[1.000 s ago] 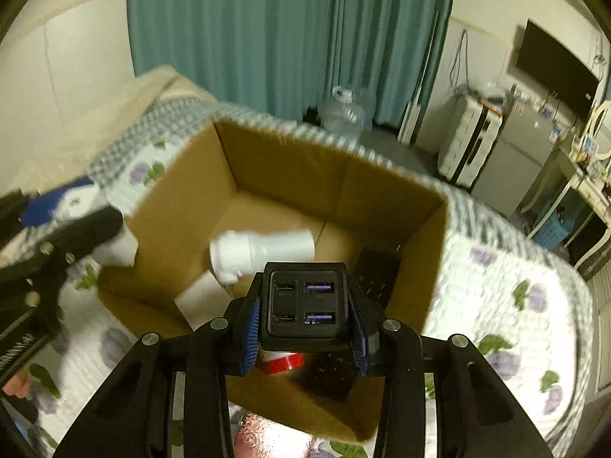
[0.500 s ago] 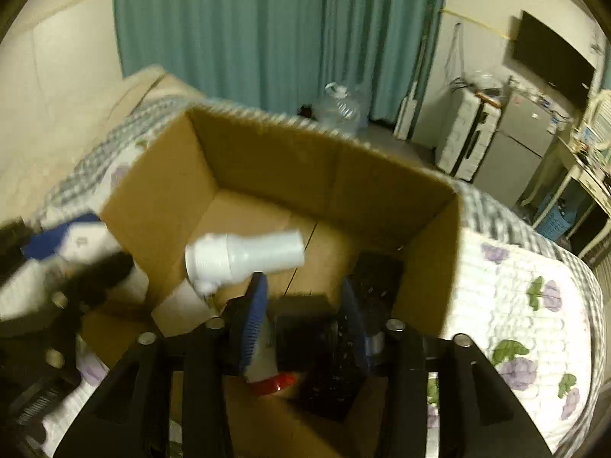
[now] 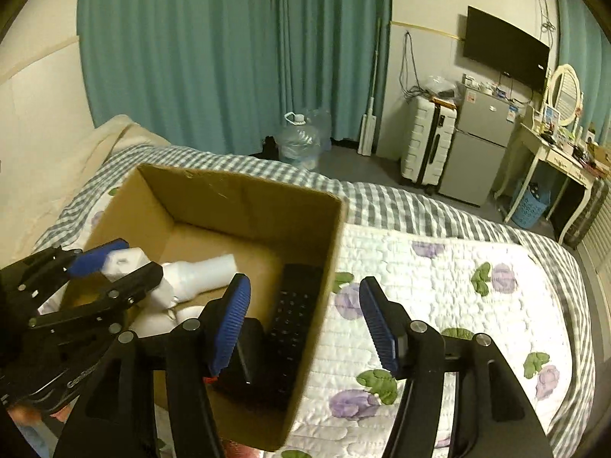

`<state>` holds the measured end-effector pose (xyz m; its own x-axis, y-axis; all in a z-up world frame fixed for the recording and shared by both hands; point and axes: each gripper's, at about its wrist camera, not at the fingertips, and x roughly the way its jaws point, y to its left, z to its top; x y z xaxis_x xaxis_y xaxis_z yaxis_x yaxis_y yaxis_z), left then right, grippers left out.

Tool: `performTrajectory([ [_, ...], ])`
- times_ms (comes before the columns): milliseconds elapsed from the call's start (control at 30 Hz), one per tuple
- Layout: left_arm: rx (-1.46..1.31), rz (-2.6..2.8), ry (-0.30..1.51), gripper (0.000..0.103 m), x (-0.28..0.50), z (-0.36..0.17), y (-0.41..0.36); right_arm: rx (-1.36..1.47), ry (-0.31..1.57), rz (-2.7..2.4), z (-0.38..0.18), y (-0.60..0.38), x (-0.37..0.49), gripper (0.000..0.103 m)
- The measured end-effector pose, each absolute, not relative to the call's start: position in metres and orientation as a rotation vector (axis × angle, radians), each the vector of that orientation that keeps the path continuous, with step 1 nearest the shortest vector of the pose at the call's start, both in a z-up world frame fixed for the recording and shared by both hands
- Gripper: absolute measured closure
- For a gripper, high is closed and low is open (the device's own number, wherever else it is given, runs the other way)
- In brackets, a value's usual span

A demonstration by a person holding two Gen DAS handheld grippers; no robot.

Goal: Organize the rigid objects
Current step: 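Carry both chargers into the box and open both tools, then move both tools back toward the pink card case and blue earbuds case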

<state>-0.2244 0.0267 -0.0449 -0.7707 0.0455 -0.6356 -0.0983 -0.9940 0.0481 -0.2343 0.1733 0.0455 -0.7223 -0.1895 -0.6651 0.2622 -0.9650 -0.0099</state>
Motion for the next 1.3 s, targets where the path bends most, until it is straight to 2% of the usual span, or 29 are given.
performTrajectory([
  [33,-1.029,2.893,0.108,0.041,-0.224,-0.045,0.026,1.033,0.154,-2.712,0.045,0.175,-0.234,0.034],
  [233,-0.996,2.955,0.089,0.036,-0.208,-0.019,0.022,0.999,0.173,-2.749,0.061,0.181,-0.218,0.018],
  [367,-0.933,2.986,0.091,0.031,-0.185,0.009,0.017,0.944,0.207,-2.779,0.089,0.181,-0.192,0.014],
  [433,-0.890,3.001,0.089,0.029,-0.168,0.027,0.014,0.908,0.207,-2.793,0.105,0.183,-0.173,0.008],
  [533,-0.832,3.010,0.097,0.027,-0.139,0.054,0.008,0.877,0.216,-2.797,0.123,0.185,-0.145,0.007],
  [733,-0.796,3.032,0.136,0.025,-0.089,0.072,-0.003,0.875,0.260,-2.754,0.122,0.183,-0.091,0.002],
  [933,-0.859,3.036,0.159,0.025,-0.059,0.045,-0.008,0.936,0.274,-2.693,0.084,0.175,-0.066,0.001],
  [1167,-1.033,3.030,0.021,0.025,-0.057,-0.026,-0.023,1.067,0.361,-2.624,0.018,0.155,-0.071,0.001],
  [1300,-1.167,2.996,0.032,0.025,-0.067,-0.062,-0.028,1.149,0.460,-2.591,-0.019,0.142,-0.081,0.001],
])
